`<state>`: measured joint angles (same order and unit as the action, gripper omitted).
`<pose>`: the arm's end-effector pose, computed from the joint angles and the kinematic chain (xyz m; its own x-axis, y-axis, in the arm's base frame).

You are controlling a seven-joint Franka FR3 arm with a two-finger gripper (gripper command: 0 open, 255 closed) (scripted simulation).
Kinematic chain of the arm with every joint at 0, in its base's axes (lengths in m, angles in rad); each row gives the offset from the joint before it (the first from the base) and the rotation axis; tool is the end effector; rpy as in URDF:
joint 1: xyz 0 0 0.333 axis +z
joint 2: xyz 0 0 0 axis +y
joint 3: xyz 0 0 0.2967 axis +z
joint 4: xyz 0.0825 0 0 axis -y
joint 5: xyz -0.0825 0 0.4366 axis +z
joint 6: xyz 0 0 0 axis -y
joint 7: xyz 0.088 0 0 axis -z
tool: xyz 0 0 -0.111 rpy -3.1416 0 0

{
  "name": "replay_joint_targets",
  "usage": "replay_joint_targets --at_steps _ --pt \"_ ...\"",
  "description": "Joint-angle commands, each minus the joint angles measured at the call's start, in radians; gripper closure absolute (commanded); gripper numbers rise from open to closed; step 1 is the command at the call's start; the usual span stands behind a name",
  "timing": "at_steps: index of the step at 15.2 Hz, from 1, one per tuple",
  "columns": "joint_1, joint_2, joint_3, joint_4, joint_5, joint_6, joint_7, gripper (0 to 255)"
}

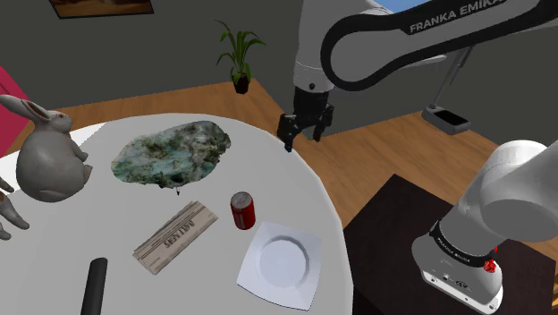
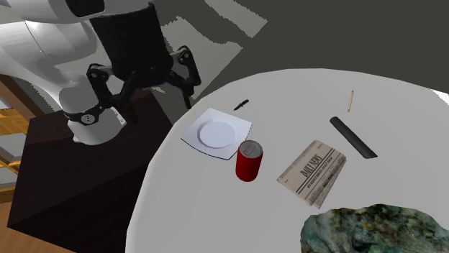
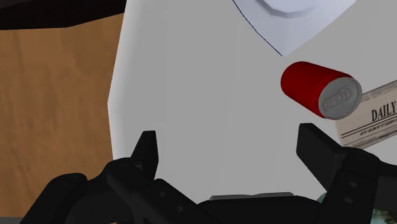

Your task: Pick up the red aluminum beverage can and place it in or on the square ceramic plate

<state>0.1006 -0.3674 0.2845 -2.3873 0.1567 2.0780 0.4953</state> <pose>0.4564 0.1931 0.4112 0.9799 -0.1982 0.0223 -0.1967 -0.9788 -0.0568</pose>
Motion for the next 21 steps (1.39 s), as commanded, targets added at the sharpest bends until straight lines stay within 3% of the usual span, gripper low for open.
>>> replay_joint_targets --at_steps 1,10,16,21 --pt "0.005 0.063 0.035 0.018 -0.011 0.043 0.047 0" --pt "0.035 0.408 0.152 0.197 -0.167 0.169 0.300 0" --pt "0.112 0.657 0.155 0.378 -0.316 0.189 0.469 0" --pt "0.122 0.694 0.143 0.367 -0.338 0.233 0.485 0"
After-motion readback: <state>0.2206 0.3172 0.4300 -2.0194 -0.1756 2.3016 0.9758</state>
